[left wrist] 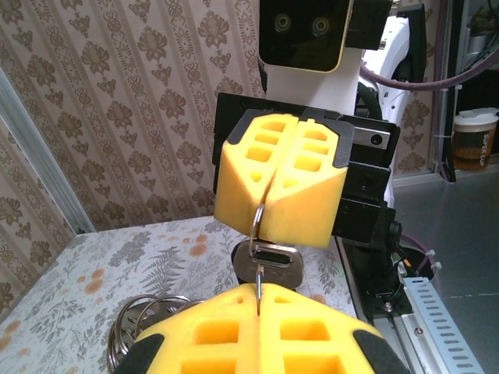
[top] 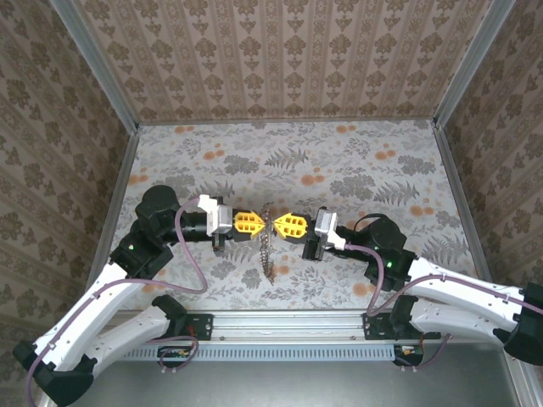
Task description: Put the keys on the keyring
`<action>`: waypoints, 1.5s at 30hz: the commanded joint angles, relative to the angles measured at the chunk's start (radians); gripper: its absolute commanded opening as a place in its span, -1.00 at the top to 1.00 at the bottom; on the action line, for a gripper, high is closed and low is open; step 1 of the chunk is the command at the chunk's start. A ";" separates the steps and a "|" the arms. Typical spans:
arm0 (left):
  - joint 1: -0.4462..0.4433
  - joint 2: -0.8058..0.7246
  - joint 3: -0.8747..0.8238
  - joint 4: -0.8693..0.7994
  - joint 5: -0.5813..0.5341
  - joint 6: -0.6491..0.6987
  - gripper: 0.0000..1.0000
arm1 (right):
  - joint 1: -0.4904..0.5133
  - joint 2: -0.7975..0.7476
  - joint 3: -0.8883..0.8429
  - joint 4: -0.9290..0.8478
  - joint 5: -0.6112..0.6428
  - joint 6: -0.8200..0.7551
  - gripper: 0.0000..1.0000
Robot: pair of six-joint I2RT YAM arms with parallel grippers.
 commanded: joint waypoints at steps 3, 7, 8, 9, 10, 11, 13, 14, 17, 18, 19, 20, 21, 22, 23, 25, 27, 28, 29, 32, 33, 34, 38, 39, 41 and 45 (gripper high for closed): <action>-0.004 -0.017 0.001 0.054 0.030 -0.012 1.00 | 0.004 0.007 0.016 -0.007 0.025 -0.015 1.00; -0.003 -0.016 -0.002 0.054 0.029 -0.011 1.00 | 0.005 0.018 0.016 -0.004 0.020 -0.015 1.00; -0.003 -0.016 -0.001 0.054 0.029 -0.011 1.00 | 0.004 0.019 0.016 -0.003 0.018 -0.015 1.00; -0.003 -0.016 -0.002 0.054 0.029 -0.011 1.00 | 0.005 0.018 0.016 -0.003 0.013 -0.016 1.00; -0.004 -0.016 -0.001 0.054 0.029 -0.012 1.00 | 0.005 0.016 0.016 -0.001 0.009 -0.016 1.00; -0.004 -0.016 -0.002 0.054 0.029 -0.011 1.00 | 0.005 0.015 0.015 -0.001 0.007 -0.015 1.00; -0.003 -0.016 -0.001 0.054 0.030 -0.010 1.00 | 0.004 0.008 0.013 0.000 0.006 -0.015 1.00; -0.004 -0.016 -0.001 0.054 0.030 -0.009 1.00 | 0.004 0.003 0.012 -0.001 0.008 -0.017 1.00; -0.003 -0.018 0.000 0.053 0.029 -0.009 1.00 | 0.004 -0.016 0.010 -0.011 0.010 -0.020 1.00; -0.002 -0.018 0.000 0.052 0.029 -0.009 1.00 | 0.004 -0.020 0.009 -0.013 0.010 -0.021 1.00; -0.003 -0.018 -0.001 0.052 0.028 -0.010 1.00 | 0.004 -0.023 0.009 -0.016 0.010 -0.022 1.00; -0.004 -0.016 0.000 0.053 0.029 -0.009 1.00 | 0.004 -0.022 0.010 -0.018 0.008 -0.023 1.00; -0.003 -0.016 -0.001 0.053 0.028 -0.009 1.00 | 0.004 -0.020 0.009 -0.016 0.007 -0.022 1.00; -0.004 -0.015 -0.001 0.054 0.029 -0.010 1.00 | 0.004 -0.019 0.007 -0.012 0.007 -0.019 1.00; -0.004 -0.015 0.000 0.055 0.028 -0.009 1.00 | 0.004 -0.019 0.006 -0.006 0.007 -0.019 1.00; -0.003 -0.016 0.002 0.053 0.028 -0.010 1.00 | 0.005 -0.016 0.008 -0.009 0.004 -0.018 1.00; -0.003 -0.016 0.001 0.053 0.028 -0.009 1.00 | 0.005 -0.008 0.012 -0.007 -0.001 -0.017 1.00; -0.003 -0.015 0.001 0.053 0.029 -0.010 1.00 | 0.004 -0.004 0.010 -0.003 -0.001 -0.014 1.00; -0.004 -0.016 0.001 0.052 0.028 -0.010 1.00 | 0.004 0.001 0.010 0.003 -0.003 -0.011 1.00; -0.003 -0.016 0.002 0.052 0.028 -0.010 1.00 | 0.005 0.003 0.009 0.010 -0.009 -0.009 1.00; -0.003 -0.017 0.002 0.050 0.028 -0.009 1.00 | 0.004 0.002 0.009 0.011 -0.012 -0.008 1.00; -0.003 -0.018 0.001 0.051 0.028 -0.010 1.00 | 0.004 0.000 0.008 0.013 -0.013 -0.007 1.00; -0.003 -0.016 0.000 0.051 0.028 -0.009 1.00 | 0.005 -0.010 0.004 0.012 -0.013 -0.007 1.00; -0.003 -0.016 0.000 0.051 0.028 -0.010 1.00 | 0.004 -0.015 0.004 0.010 -0.013 -0.006 1.00; -0.003 -0.016 0.000 0.051 0.029 -0.009 1.00 | 0.004 -0.024 0.007 -0.004 -0.014 -0.011 1.00; -0.003 -0.017 0.000 0.052 0.028 -0.009 1.00 | 0.004 -0.033 0.005 -0.019 -0.013 -0.019 1.00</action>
